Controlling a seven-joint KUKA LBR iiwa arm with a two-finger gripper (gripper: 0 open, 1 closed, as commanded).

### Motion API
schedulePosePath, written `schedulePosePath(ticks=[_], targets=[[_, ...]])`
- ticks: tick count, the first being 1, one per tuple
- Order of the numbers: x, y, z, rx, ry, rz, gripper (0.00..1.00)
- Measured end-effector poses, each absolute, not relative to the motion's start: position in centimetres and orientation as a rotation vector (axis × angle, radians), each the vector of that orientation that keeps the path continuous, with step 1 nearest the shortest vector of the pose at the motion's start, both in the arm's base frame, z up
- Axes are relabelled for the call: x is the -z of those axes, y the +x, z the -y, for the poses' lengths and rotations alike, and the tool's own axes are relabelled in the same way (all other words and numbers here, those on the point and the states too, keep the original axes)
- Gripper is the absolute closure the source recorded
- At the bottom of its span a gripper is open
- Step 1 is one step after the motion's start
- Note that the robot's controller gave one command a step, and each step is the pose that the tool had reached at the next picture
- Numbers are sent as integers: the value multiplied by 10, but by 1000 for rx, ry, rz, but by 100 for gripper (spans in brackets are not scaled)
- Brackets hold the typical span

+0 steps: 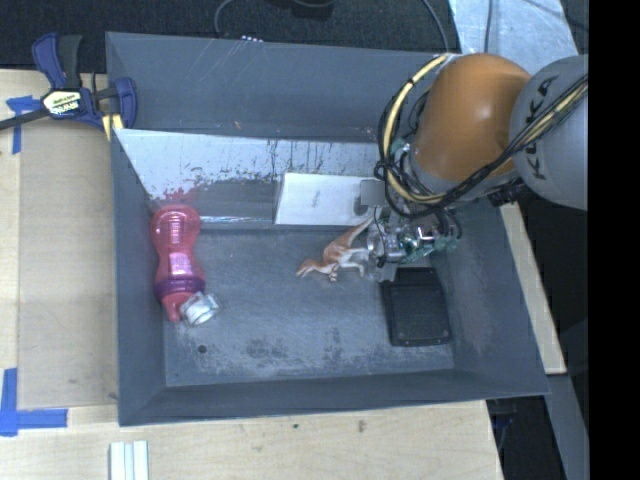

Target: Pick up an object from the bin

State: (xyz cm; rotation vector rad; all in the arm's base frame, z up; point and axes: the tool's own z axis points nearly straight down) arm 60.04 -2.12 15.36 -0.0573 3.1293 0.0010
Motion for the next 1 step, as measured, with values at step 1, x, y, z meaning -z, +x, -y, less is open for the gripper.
schedulePosePath(ticks=[1], targets=[[-70,614,12,-1,-108,-3138,0]])
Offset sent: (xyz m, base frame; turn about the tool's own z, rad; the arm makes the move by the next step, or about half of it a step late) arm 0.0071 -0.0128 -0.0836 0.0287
